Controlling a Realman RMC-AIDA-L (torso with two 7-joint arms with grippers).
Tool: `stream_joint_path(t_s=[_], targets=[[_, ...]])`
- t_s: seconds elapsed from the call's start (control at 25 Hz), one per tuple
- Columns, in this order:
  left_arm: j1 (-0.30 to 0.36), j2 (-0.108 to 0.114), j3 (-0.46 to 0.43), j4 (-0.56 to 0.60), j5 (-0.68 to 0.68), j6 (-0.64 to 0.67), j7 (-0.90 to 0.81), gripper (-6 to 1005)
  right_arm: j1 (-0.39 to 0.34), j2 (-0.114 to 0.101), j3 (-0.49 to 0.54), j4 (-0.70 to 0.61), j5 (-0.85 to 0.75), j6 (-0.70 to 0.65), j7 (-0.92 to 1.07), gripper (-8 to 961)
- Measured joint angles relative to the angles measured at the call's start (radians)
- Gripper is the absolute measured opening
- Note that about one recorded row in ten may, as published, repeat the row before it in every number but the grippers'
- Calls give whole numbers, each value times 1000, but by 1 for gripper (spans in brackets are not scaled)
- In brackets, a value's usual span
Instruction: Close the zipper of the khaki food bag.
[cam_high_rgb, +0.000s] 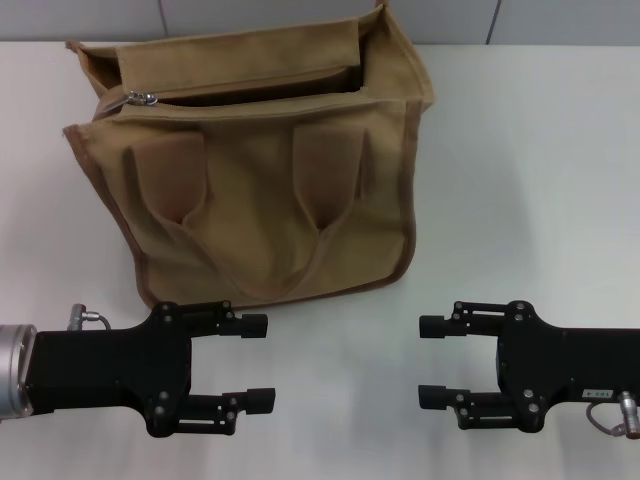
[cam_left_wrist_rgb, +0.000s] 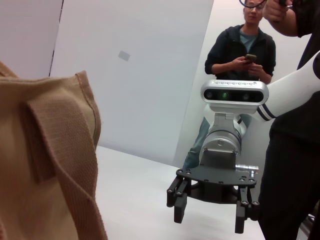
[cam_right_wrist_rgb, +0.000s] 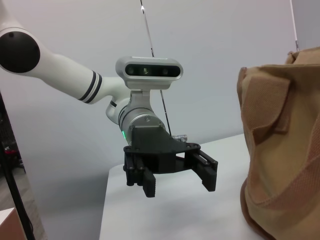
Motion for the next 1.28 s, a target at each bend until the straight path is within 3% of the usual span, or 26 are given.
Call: stream_joint_path(t_s=[0.92,1.12,1.28], targets=[[-8,-14,-20,5,-10,24,0,751,-6,0,8,0,0,-6,0,704],[-13,-31,-102,8,-22,108,2,751,-6,0,8,1,2,-7,0,704],[-13,-59,-196,-1,-93,194,42,750,-6,0,8,1,2,-7,0,704]])
